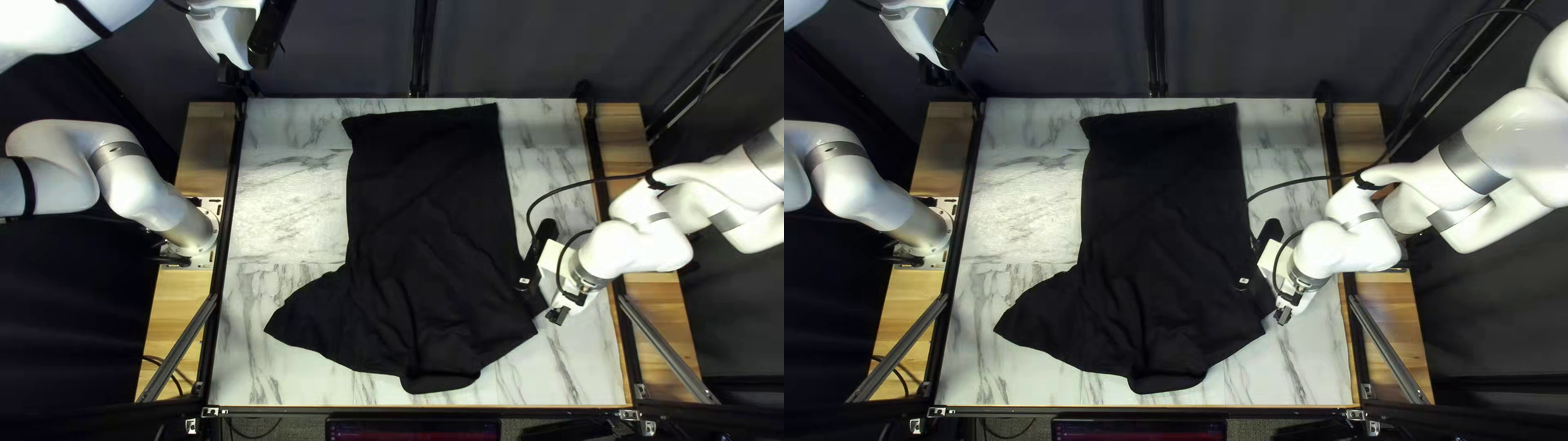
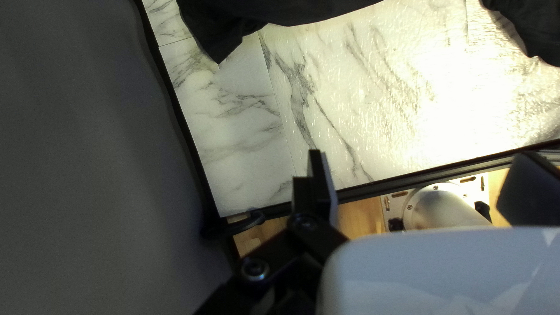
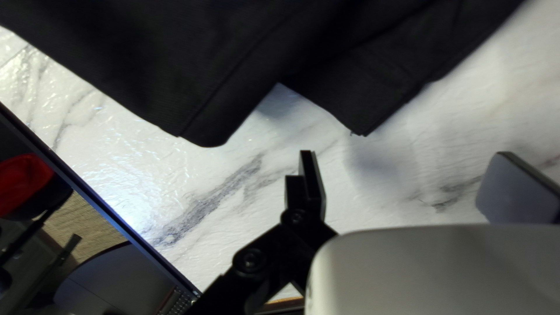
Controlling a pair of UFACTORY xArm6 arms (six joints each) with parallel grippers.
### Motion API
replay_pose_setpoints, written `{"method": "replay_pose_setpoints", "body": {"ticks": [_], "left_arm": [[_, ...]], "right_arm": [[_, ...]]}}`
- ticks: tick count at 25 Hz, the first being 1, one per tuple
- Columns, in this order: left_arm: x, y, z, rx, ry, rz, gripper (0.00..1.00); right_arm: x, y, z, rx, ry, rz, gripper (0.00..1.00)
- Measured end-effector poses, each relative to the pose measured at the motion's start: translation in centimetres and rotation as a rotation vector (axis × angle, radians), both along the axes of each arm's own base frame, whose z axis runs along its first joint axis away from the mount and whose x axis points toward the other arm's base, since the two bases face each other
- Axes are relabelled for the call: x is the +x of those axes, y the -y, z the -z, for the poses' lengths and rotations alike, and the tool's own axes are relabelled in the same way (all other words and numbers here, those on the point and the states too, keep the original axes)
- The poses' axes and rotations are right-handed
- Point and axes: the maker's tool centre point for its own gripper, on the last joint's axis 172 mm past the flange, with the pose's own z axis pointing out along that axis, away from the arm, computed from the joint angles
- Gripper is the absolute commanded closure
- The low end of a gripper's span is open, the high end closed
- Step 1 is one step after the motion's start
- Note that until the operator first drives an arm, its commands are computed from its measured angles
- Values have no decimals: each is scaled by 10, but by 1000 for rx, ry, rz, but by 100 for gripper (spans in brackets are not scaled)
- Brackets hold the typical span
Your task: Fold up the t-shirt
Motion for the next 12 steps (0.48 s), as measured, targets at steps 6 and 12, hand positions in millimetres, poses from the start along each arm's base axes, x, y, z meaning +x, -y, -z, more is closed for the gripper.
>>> {"method": "replay_pose_setpoints", "body": {"ticks": [6,12], "left_arm": [[0,0,0,0,0,0,0],[0,0,0,0,0,0,0]], "right_arm": [[5,1,3,8,4,19,11],[8,1,7,13,0,26,63]]}}
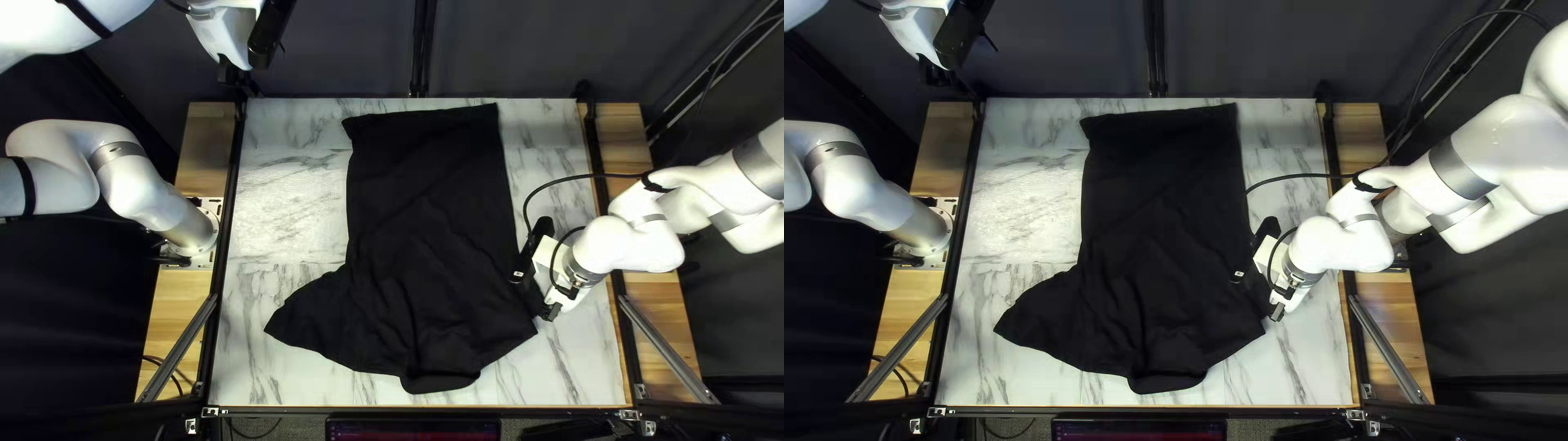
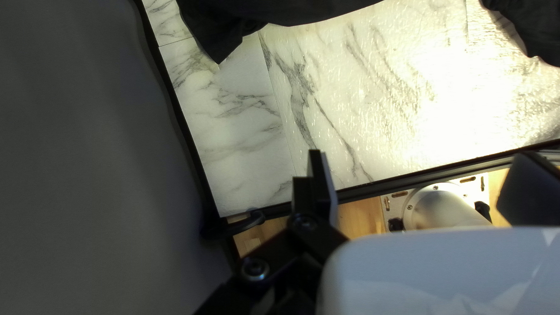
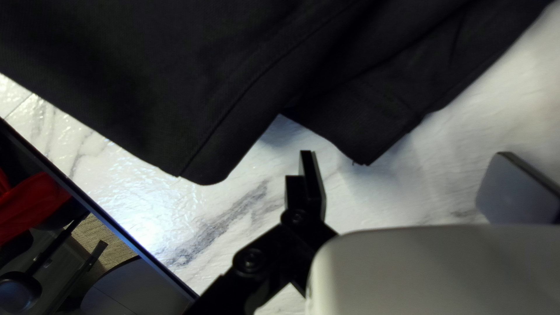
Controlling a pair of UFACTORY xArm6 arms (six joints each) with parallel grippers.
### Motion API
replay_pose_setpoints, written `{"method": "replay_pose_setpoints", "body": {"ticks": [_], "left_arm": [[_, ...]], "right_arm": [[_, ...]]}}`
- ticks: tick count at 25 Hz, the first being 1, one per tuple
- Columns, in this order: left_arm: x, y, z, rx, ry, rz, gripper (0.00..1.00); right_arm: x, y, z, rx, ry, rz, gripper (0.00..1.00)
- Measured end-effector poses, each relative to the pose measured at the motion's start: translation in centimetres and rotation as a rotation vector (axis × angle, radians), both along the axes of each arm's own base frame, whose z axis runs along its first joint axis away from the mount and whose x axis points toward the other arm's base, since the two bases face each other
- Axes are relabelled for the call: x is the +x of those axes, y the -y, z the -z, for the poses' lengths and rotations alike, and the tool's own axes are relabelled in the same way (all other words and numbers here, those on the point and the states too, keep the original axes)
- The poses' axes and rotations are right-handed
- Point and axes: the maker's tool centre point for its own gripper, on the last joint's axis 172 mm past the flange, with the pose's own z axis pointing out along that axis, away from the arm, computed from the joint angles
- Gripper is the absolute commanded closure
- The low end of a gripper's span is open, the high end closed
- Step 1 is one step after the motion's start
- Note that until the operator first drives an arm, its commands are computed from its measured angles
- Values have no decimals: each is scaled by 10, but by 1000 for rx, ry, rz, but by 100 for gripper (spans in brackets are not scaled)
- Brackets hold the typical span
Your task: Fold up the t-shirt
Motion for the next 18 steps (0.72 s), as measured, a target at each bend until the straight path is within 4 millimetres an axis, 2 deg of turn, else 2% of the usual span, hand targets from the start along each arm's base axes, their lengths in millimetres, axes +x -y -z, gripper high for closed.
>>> {"method": "replay_pose_setpoints", "body": {"ticks": [1,2,3,4,5,12,18], "left_arm": [[0,0,0,0,0,0,0],[0,0,0,0,0,0,0],[0,0,0,0,0,0,0],[0,0,0,0,0,0,0],[0,0,0,0,0,0,0],[0,0,0,0,0,0,0],[0,0,0,0,0,0,0]], "right_arm": [[1,0,1,2,-1,1,75],[2,0,2,3,-1,2,83],[3,0,3,5,-2,3,87],[3,0,3,6,-3,4,98],[4,1,4,8,-3,5,100],[7,1,0,6,-2,4,100],[8,-4,-17,-6,5,-2,100]]}}
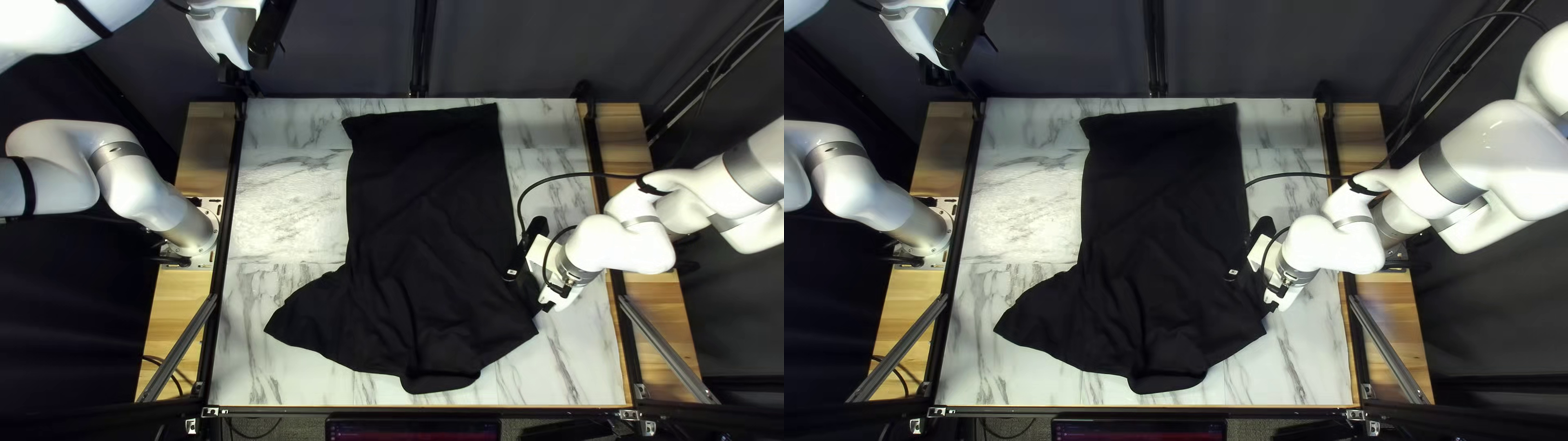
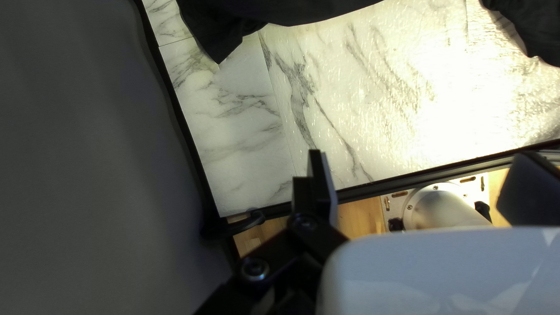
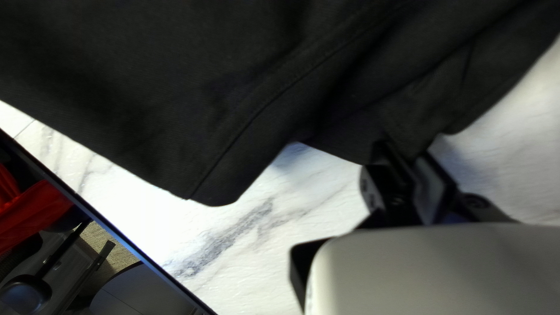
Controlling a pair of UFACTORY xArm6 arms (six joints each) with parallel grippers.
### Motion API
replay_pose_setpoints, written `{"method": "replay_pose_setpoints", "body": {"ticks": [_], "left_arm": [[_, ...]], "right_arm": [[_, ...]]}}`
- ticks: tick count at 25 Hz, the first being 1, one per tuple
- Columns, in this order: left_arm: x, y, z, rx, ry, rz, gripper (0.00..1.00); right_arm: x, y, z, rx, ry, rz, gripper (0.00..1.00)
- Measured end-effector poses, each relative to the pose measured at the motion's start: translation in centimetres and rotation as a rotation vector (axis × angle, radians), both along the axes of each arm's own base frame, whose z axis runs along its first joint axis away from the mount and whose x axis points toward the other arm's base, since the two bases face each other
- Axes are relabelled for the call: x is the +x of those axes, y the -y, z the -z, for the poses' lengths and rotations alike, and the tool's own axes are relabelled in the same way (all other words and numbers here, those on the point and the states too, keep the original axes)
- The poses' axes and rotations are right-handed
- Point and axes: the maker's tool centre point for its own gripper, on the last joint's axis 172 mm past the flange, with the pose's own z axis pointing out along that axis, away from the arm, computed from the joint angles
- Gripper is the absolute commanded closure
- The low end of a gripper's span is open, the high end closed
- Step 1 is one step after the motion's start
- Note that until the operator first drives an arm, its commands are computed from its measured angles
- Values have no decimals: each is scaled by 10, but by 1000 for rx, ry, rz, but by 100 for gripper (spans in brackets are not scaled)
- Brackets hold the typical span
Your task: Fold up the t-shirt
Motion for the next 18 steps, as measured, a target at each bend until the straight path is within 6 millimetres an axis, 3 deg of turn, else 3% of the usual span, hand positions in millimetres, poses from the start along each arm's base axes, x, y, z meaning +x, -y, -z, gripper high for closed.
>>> {"method": "replay_pose_setpoints", "body": {"ticks": [10,18], "left_arm": [[0,0,0,0,0,0,0],[0,0,0,0,0,0,0]], "right_arm": [[-23,10,-55,-51,-64,-36,100],[-24,38,-81,-74,-126,-71,100]]}}
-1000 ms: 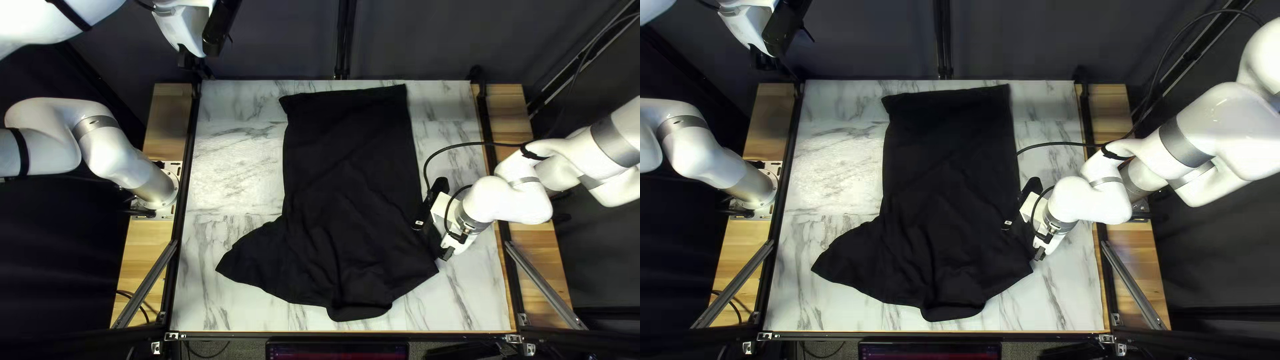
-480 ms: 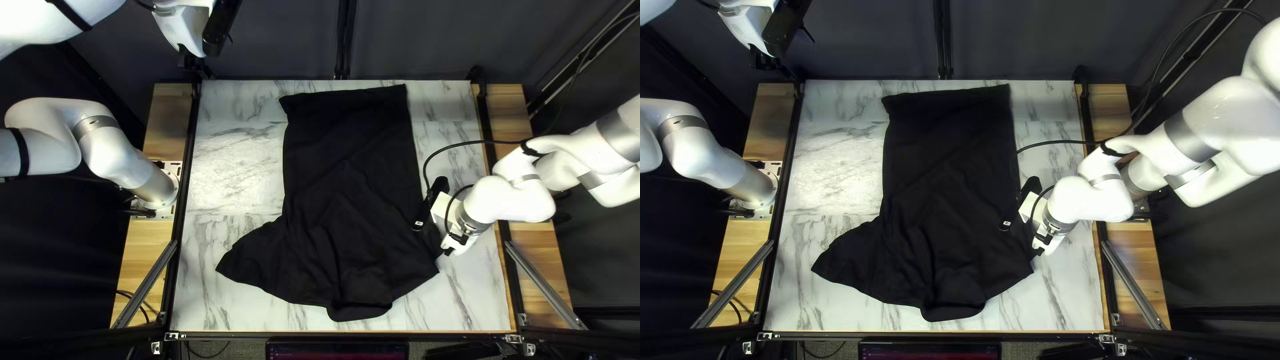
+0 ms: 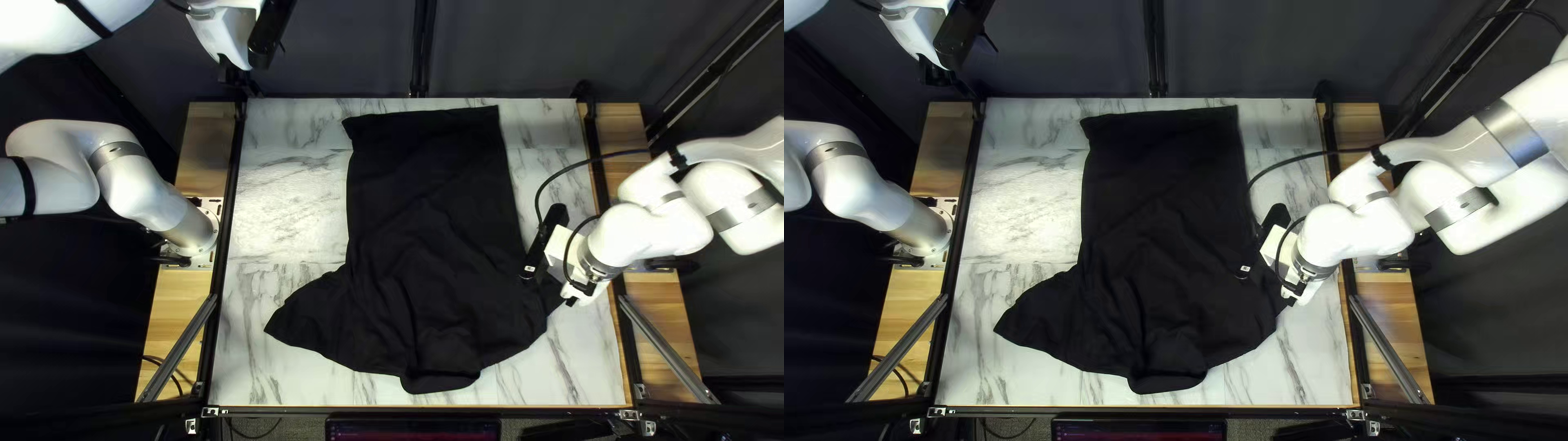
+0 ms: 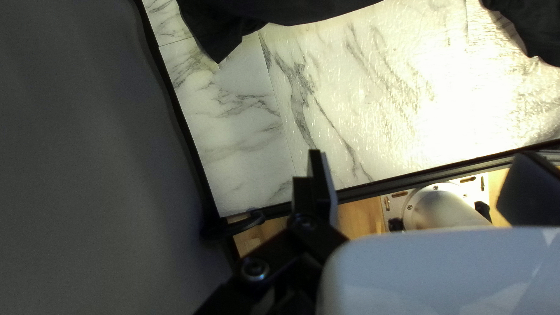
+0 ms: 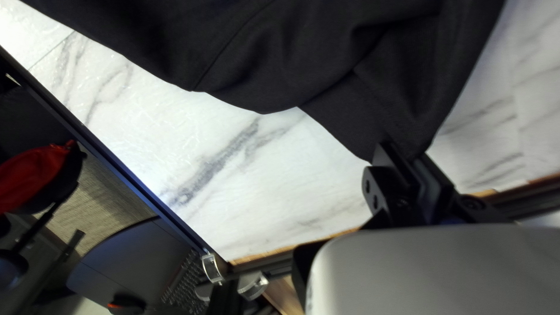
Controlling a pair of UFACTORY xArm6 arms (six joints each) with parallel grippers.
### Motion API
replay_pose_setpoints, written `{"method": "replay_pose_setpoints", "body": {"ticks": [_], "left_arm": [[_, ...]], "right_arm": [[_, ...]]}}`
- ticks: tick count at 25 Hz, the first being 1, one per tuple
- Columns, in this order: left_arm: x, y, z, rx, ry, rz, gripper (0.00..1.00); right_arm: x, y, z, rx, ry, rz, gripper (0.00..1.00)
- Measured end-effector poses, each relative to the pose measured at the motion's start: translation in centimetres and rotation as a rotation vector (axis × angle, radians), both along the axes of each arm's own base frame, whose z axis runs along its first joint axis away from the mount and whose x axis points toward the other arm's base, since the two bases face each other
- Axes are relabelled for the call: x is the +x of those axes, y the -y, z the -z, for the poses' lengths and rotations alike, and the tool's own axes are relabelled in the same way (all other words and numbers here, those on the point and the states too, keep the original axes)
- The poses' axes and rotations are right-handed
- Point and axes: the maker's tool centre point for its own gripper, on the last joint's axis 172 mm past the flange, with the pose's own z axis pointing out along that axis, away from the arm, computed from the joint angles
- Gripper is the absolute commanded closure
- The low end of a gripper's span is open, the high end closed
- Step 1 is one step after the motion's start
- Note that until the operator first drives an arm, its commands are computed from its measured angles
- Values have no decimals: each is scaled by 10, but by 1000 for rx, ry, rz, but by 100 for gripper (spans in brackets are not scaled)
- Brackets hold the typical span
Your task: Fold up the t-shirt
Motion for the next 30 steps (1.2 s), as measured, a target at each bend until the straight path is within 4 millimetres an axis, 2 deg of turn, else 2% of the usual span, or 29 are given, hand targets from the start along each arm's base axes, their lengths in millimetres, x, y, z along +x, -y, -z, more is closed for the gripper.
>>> {"method": "replay_pose_setpoints", "body": {"ticks": [3,7,16,20,26,30], "left_arm": [[0,0,0,0,0,0,0],[0,0,0,0,0,0,0],[0,0,0,0,0,0,0],[0,0,0,0,0,0,0],[0,0,0,0,0,0,0],[0,0,0,0,0,0,0]], "right_arm": [[5,11,-6,-1,-11,-17,100],[21,16,-8,8,-20,-42,100],[65,7,-22,23,-9,-77,100],[83,5,-21,45,-12,-88,100],[117,14,-13,101,4,-51,100],[148,23,-14,127,18,-10,100]]}}
